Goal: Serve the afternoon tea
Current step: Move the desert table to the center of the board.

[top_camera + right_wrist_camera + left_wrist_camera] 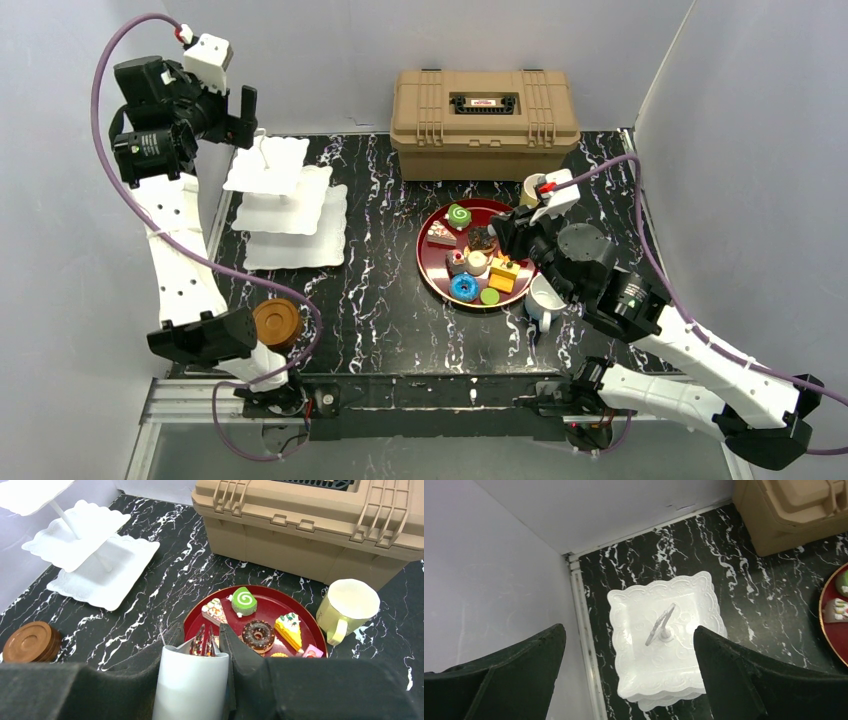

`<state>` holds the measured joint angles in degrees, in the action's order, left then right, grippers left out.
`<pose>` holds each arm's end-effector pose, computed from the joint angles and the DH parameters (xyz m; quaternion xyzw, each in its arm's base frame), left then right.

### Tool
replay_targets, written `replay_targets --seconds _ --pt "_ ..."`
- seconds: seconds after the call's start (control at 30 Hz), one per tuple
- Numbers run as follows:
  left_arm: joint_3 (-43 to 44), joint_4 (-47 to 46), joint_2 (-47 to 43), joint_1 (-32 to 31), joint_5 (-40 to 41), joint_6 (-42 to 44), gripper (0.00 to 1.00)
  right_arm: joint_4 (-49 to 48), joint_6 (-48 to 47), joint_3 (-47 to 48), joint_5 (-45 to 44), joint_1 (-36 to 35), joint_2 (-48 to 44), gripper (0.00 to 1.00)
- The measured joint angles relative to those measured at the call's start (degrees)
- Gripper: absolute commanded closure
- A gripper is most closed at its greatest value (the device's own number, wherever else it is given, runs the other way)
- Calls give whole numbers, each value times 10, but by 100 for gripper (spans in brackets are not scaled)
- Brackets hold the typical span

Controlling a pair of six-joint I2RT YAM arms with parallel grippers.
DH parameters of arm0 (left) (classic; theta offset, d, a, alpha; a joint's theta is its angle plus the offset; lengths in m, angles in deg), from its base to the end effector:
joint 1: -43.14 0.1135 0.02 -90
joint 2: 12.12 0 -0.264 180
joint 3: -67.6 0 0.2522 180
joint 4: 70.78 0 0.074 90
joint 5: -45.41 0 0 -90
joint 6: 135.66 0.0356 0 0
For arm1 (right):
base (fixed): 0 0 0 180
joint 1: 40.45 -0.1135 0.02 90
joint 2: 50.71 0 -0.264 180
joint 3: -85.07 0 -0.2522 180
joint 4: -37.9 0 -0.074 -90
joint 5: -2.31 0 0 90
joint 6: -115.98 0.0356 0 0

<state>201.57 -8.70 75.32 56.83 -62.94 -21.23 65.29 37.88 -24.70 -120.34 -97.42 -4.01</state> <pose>0.2801 0.0567 0.5314 0.1696 0.7736 0.0750 0.6059 0.1109 0.1353 0.3993 -0.0914 0.7211 0.2012 0.6566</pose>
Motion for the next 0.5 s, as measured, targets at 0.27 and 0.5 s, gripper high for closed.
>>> replay_targets --seconds 0.27,0.5 --pt "-8 28 26 9 -56 -15 8 0 2 0 3 0 0 65" --pt "-36 23 34 15 -81 -19 18 0 4 0 3 0 0 65"
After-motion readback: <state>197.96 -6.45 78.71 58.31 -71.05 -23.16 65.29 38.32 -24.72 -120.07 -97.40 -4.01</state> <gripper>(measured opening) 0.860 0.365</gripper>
